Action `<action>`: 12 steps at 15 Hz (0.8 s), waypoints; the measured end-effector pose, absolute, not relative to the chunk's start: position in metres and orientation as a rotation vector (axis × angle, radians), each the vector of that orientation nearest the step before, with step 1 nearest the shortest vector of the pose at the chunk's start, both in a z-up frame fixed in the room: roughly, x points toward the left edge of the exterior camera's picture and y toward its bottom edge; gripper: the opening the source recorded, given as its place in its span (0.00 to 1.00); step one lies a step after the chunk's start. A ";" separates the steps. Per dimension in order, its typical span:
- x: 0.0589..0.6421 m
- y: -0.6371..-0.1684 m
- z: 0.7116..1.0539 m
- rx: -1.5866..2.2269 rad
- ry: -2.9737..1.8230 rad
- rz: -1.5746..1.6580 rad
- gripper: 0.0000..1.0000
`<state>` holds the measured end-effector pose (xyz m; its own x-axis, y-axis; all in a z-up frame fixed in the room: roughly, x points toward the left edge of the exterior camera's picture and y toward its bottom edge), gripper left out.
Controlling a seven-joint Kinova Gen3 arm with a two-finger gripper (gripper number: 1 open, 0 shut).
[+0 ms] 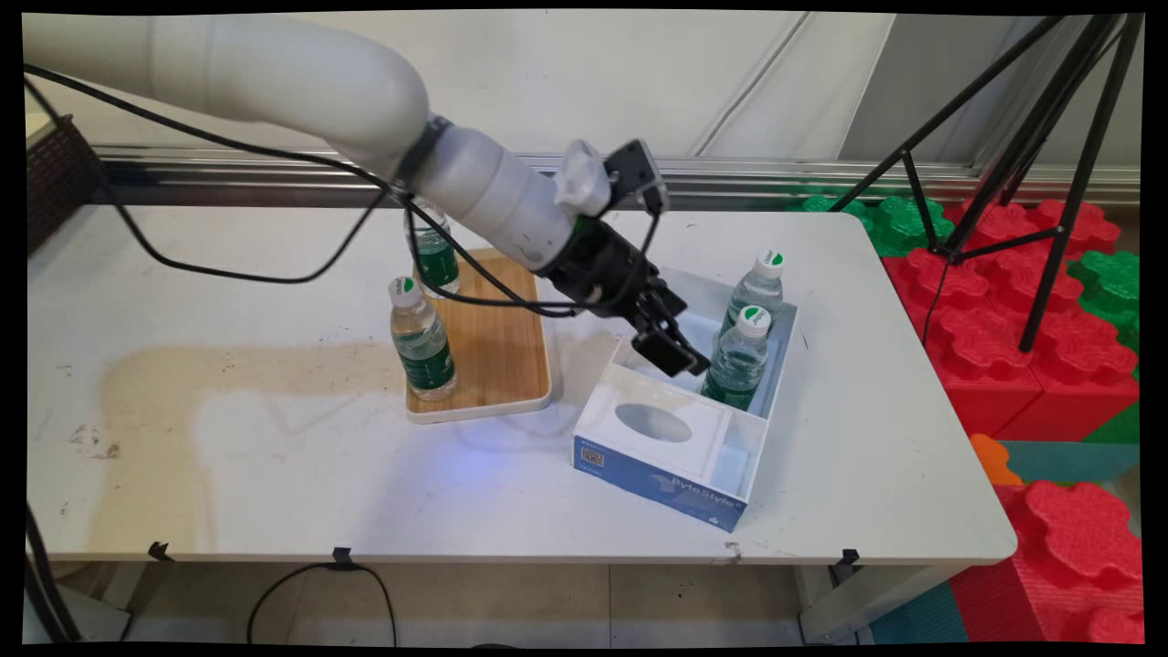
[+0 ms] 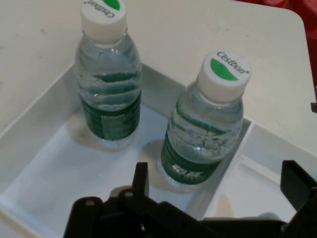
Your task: Pick up the green bottle from the white box
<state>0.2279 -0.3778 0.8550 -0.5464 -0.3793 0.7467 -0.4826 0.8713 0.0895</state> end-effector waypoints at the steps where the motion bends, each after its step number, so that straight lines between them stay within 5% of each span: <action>1: 0.225 -0.380 0.850 0.615 -2.207 0.159 1.00; 12: 0.198 -0.393 0.804 0.574 -2.161 0.137 1.00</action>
<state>0.1985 -0.3933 0.8041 -0.5144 -0.3525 0.7817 -0.4481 0.8877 0.1055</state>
